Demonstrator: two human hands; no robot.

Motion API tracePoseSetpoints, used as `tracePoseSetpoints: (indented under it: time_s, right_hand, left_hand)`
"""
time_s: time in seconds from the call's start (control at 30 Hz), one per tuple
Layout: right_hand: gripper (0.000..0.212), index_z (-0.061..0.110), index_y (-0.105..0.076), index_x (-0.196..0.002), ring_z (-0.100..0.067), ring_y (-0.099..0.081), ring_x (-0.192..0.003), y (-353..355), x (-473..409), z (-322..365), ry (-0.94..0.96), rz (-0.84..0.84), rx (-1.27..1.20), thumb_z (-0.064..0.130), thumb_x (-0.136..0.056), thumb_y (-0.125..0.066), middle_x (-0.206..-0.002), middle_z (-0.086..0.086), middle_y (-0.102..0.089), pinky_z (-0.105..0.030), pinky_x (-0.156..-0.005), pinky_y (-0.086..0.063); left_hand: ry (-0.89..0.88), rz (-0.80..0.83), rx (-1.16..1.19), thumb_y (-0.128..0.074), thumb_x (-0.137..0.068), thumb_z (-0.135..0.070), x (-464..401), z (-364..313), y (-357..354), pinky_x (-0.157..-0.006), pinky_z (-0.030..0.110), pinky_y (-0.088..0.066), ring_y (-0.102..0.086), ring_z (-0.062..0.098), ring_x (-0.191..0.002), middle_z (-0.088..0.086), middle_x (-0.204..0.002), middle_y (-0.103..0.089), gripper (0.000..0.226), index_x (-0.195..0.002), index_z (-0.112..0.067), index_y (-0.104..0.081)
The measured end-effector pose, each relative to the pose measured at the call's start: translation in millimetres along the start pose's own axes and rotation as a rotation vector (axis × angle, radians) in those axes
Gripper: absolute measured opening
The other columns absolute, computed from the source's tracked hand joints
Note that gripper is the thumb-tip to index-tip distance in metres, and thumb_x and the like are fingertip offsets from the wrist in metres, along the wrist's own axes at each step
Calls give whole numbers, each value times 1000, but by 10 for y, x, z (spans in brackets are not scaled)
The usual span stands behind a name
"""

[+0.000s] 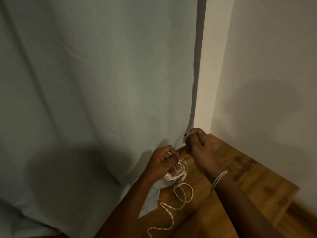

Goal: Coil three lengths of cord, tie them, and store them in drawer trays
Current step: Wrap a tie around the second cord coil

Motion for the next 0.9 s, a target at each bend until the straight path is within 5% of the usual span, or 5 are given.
tracePoseSetpoints:
  time_s: [0.3, 0.53, 0.7, 0.83, 0.9]
  right_hand:
    - [30, -2, -51, -92, -11, -50, -58, -260, 305, -128, 25, 140, -17, 19, -106, -35, -69, -8, -54, -25, -54, -45]
    - [28, -7, -58, -101, -17, -56, -58, -348, 427, -223, -61, 157, -168, 15, -105, -40, -88, -25, -67, -24, -53, -49]
    - [20, -2, -70, -100, -19, -63, -60, -229, 453, -255, -183, 247, -208, 12, -97, -56, -90, -22, -74, -26, -54, -53]
    - [19, 2, -71, -87, -10, -52, -48, 122, 188, -184, -73, -21, -149, 12, -96, -57, -61, -3, -66, -21, -44, -42]
    - [17, 8, -74, -88, -14, -64, -64, 158, 28, -125, -47, 18, -69, 11, -95, -59, -73, -3, -72, -22, -55, -52]
  left_hand:
    - [267, -221, 592, -55, -95, -10, -103, 20, 158, -46, 24, -45, -58, 13, -50, 11, -79, -71, 14, -97, -9, -69]
    - [236, -202, 406, -70, -84, -4, -32, -34, 197, -53, 26, -49, -51, 14, -51, 5, -56, -58, 26, -110, -8, -68]
    - [86, -191, 227, -75, -82, -9, 69, -100, 255, -68, 32, -55, -69, 17, -73, 7, -88, -75, 25, -104, -21, -73]
    - [-23, -125, 130, -80, -76, -9, 137, -304, 182, -64, 26, -55, -70, 14, -72, 1, -92, -76, 31, -105, -19, -71]
    - [-72, -60, 111, -79, -77, -9, 173, -394, 127, -68, 25, -56, -72, 16, -81, -2, -95, -76, 31, -105, -21, -71]
Point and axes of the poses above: each hand's wrist, its own x-axis away from the middle knuckle, its own y-axis out of the back of the hand, z = x × y, the point moved 7 cm from there along -x, towards the middle knuckle
